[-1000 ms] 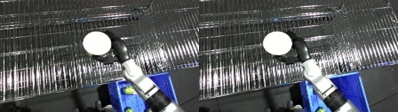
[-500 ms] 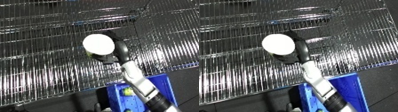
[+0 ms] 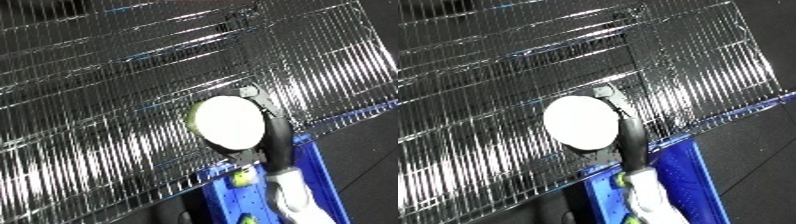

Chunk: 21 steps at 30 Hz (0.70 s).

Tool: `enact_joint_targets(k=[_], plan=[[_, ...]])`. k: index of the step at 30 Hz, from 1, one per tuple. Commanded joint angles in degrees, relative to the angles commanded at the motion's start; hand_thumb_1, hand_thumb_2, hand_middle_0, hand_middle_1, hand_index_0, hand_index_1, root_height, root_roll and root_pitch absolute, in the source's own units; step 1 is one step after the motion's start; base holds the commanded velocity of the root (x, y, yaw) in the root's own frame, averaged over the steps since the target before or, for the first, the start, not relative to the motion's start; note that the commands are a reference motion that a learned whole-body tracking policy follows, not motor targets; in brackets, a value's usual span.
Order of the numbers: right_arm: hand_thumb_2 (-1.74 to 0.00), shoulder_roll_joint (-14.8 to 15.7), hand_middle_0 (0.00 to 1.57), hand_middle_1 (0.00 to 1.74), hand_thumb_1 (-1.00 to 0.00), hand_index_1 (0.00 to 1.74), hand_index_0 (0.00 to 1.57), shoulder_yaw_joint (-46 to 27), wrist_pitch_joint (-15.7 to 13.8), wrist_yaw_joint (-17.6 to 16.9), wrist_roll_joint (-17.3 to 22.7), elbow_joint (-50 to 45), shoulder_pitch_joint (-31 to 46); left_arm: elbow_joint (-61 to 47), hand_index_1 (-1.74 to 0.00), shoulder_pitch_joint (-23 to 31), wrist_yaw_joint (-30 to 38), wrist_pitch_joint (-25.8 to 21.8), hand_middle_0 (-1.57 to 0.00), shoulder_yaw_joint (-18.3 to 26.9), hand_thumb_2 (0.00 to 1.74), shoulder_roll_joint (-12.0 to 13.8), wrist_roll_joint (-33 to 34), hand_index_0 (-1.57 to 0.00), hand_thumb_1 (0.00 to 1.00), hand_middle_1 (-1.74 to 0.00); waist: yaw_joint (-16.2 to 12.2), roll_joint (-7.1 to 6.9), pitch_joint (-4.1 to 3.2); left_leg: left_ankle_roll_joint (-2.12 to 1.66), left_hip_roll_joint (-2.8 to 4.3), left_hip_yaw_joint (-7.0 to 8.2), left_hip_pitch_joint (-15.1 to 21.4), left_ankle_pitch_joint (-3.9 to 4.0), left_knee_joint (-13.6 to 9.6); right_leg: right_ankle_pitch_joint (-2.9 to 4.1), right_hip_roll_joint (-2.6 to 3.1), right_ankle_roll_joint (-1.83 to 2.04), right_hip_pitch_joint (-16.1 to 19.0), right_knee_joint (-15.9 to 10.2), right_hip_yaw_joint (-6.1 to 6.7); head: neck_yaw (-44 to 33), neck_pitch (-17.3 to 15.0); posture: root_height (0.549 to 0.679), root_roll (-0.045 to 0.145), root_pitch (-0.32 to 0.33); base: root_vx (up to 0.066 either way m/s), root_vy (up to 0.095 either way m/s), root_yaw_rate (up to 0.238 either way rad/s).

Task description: Pick up the object and place it into the box

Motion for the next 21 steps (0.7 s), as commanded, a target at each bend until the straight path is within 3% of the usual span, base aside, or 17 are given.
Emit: enact_joint_targets(k=[6,11,14,21], plan=[[-1.65,-0.3,1.49,1.65,-0.95,1.65,1.49,-3.4,-3.1,-1.3,-1.5,-3.5,6.0,-0.5,-1.74,1.2,-0.1,-0.7,-1.57,1.3,1.74,-0.1,0.4,-1.57,1.0,-1.74,-1.7,-0.16,0.0,-0.26,0.55,0.53,1.5,0.67,-2.6,0.63,0.6,0.34,1.6,-2.7,0.8,0.9,1.1,0.619,0.056,0.095,-0.072,-0.028,-0.198],[-1.65,-1.2,1.49,1.65,-0.95,1.65,1.49,-7.9,-5.9,-5.1,-2.5,-6.0,13.5,-1.0,-1.74,3.1,-1.1,-2.0,-1.57,3.0,1.74,-0.2,0.3,-1.57,1.0,-1.74,-3.9,-0.28,0.0,-0.57,1.32,1.54,2.9,0.79,-4.0,1.04,0.84,0.42,3.1,-4.9,1.43,3.5,2.1,0.626,0.065,0.101,-0.083,-0.007,-0.25],[-1.65,-1.4,1.49,1.65,-0.95,1.65,1.49,-11.1,-8.1,-6.9,-1.4,-6.2,19.2,-1.4,-1.74,4.9,-1.4,-3.5,-1.57,3.9,1.74,-0.7,-0.4,-1.57,1.0,-1.74,-5.7,-0.09,0.0,-0.71,1.9,2.27,3.8,0.63,-4.2,0.98,0.76,0.36,3.6,-5.5,1.99,4.2,2.1,0.628,0.073,0.101,-0.037,0.063,-0.256],[-1.65,-1.3,1.49,1.65,-0.95,1.65,1.49,-15.5,-13.3,-5.4,3.0,-1.9,30.6,-1.7,-1.74,8.5,-2.6,-6.7,-1.57,5.1,1.74,-1.3,-2.2,-1.57,1.0,-1.74,-9.9,0.58,0.0,-0.73,2.93,4.11,6.1,0.98,-6.5,0.84,1.12,0.23,4.0,-6.8,3.79,6.2,2.8,0.631,0.083,0.107,-0.021,0.087,-0.195]])
